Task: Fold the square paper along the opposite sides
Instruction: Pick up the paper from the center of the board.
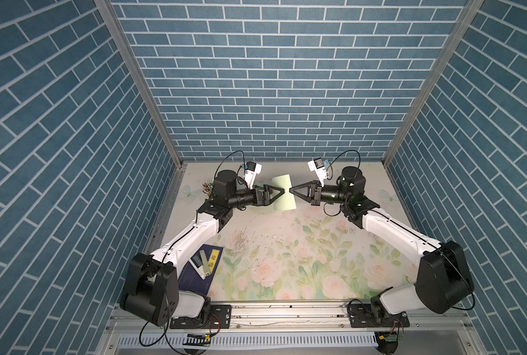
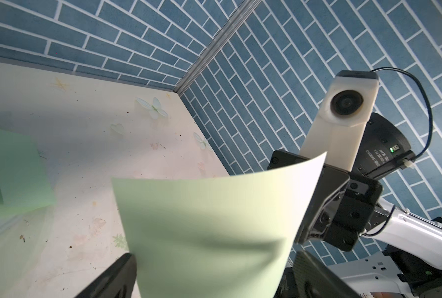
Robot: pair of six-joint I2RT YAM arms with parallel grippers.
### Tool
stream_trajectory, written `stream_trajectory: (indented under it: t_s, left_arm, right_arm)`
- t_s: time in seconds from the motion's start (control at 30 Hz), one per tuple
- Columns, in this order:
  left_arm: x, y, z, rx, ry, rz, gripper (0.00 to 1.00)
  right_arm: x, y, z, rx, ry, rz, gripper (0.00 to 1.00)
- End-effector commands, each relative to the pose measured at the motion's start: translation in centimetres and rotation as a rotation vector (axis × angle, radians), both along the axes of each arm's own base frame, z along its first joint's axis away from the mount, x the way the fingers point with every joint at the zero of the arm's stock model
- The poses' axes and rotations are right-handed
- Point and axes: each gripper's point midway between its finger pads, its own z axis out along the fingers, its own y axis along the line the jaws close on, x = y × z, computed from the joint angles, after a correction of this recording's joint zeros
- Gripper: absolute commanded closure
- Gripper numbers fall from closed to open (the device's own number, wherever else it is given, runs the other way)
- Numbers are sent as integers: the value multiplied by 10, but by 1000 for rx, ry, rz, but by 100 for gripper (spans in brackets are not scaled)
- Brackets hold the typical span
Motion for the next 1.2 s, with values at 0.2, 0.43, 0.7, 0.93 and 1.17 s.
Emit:
stream_trajectory:
  t_s: [0.2,0.43,0.7,0.93,1.17]
  left_arm:
    - [-3,13,26,-53,-98,1,0]
    - [-1,15,39,-131,-122,-23,0]
    - [-3,15,40,-133,-145,-44,18]
    - [9,14,39,-162,-121,-34,0]
    - [3,8,48,-207,-137,-76,0]
  right_arm:
    - [0,-10,32,32,-80,-27,100]
    - [9,-21,42,46,-93,-59,100]
    - [9,-22,49,64,-98,-45,100]
    - [-1,-24,66,110,-119,-10,100]
    - [3,-22,66,126,-111,-8,100]
